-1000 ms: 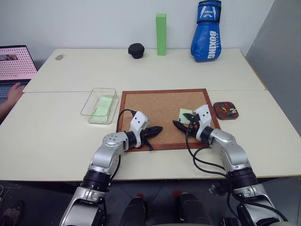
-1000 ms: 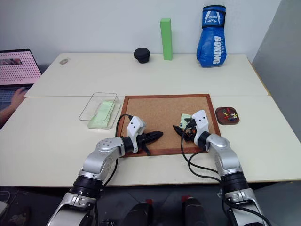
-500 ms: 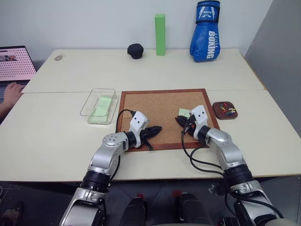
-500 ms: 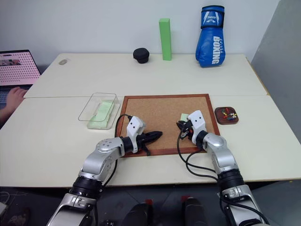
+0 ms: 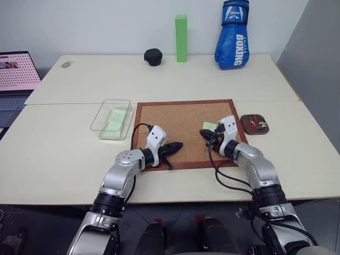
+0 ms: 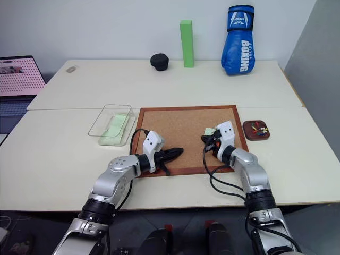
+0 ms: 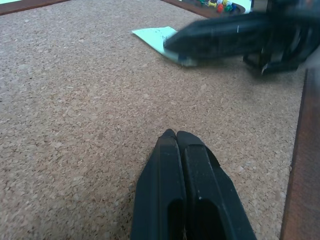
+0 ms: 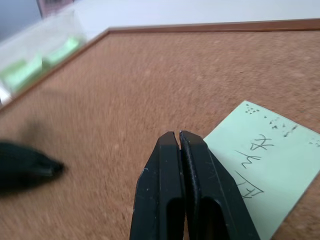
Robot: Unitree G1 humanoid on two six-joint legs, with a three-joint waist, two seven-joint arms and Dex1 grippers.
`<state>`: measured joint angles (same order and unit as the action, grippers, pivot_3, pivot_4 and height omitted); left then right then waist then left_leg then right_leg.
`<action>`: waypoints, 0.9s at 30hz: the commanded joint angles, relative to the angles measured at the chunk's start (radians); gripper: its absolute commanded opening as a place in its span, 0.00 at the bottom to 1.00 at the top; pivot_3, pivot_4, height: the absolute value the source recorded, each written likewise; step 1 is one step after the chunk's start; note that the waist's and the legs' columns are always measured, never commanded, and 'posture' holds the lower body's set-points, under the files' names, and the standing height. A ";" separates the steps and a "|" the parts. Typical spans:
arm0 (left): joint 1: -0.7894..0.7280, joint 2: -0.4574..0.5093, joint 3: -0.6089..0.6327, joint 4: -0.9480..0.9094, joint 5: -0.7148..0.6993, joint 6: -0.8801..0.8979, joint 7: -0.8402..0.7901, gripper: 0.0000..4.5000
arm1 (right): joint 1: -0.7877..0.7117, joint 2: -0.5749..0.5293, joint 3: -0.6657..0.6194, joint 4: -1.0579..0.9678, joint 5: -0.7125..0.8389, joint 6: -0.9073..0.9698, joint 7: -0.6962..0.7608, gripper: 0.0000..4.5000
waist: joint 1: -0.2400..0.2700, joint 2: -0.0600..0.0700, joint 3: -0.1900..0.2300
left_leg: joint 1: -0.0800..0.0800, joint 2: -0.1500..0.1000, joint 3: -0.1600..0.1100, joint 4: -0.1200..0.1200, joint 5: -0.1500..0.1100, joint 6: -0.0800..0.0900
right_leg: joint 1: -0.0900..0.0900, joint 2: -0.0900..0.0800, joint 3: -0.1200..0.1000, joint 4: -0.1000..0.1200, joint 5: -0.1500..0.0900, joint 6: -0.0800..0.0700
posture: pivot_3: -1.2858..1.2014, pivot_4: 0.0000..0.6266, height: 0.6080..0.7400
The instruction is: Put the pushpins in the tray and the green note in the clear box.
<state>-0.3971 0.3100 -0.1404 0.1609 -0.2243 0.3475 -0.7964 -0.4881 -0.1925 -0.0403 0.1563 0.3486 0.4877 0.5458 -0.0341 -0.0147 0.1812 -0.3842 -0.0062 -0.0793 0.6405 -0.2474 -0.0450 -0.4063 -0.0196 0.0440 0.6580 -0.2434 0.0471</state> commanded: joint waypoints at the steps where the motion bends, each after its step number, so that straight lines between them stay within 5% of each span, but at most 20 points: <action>1: 0.017 0.002 -0.005 0.005 0.003 0.015 0.002 0.00 | -0.046 -0.004 -0.076 -0.113 0.098 0.098 -0.035 0.01 | 0.000 0.000 0.000 | 0.000 0.000 0.000 0.000 0.000 0.000 | 0.000 0.000 0.000 0.000 0.000 0.000 | 0.52 0.24 1.00; 20: -0.098 -0.005 0.017 -0.016 -0.017 -0.051 -0.042 0.00 | -0.046 -0.009 -0.103 -0.258 0.209 0.268 -0.091 0.01 | 0.000 -0.001 0.001 | -0.001 0.000 0.000 0.000 0.000 0.000 | 0.000 0.000 -0.001 -0.001 0.000 0.000 | 0.52 0.24 1.00; 27: -0.235 0.055 -0.022 0.071 0.027 -0.272 -0.198 0.27 | -0.042 -0.039 -0.097 -0.292 0.238 0.331 -0.084 0.00 | 0.001 -0.001 0.002 | -0.010 0.000 -0.001 0.000 0.000 0.000 | -0.008 0.000 -0.002 -0.002 0.000 0.000 | 0.52 0.24 1.00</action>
<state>-0.5770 0.3435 -0.1510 0.1852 -0.2078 0.1631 -0.9232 -0.5270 -0.2104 -0.1337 -0.0861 0.5676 0.8062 0.4513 -0.0331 -0.0158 0.1829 -0.3946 -0.0065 -0.0796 0.6401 -0.2473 -0.0451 -0.4139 -0.0197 0.0428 0.6555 -0.2433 0.0468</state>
